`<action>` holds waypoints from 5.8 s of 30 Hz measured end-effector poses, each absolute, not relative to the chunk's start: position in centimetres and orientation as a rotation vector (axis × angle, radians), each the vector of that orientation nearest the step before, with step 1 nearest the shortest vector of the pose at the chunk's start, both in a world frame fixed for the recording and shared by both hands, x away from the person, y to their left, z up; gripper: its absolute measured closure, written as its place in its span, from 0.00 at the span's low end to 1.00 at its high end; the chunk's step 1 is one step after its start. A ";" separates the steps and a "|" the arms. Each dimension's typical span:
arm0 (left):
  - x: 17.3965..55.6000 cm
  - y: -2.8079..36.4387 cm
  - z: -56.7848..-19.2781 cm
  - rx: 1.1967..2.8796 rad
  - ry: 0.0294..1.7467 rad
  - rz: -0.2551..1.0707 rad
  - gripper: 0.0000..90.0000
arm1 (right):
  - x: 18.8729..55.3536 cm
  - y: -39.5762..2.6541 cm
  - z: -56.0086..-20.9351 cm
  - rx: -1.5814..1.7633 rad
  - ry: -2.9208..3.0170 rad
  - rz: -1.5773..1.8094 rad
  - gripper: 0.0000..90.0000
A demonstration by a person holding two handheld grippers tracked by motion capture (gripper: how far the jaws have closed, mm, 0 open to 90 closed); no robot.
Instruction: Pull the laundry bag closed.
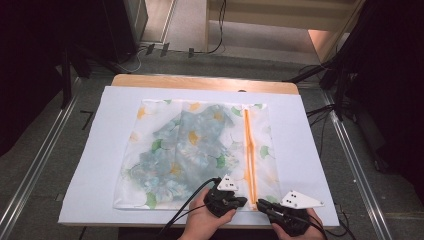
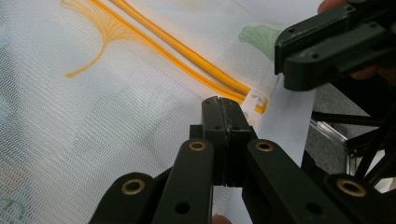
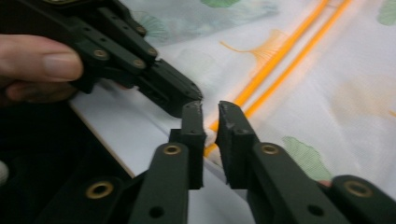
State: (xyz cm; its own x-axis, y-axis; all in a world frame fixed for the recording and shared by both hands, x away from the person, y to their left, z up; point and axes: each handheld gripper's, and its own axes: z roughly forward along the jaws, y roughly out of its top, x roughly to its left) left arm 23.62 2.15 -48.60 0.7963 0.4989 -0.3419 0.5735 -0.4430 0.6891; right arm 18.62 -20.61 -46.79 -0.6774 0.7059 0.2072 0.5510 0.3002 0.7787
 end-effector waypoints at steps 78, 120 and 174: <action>23.1 2.3 -48.5 2.130 0.767 -0.075 1.00 | 20.9 -19.4 -47.5 1.431 2.403 1.251 1.00; 21.6 0.6 -48.5 2.125 0.785 -0.059 1.00 | 21.5 -19.8 -48.1 1.607 2.388 1.277 1.00; 21.9 0.5 -48.6 2.152 0.759 -0.083 1.00 | 33.5 -19.4 -47.0 1.469 2.322 1.300 1.00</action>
State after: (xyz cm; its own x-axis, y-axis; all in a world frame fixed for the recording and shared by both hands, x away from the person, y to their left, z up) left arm 21.87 0.46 -48.57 0.8151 0.4904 -0.3083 0.5455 -0.4708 0.6933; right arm 33.48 -19.38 -47.01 -0.5288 0.7799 0.3348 0.6932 0.1693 0.7006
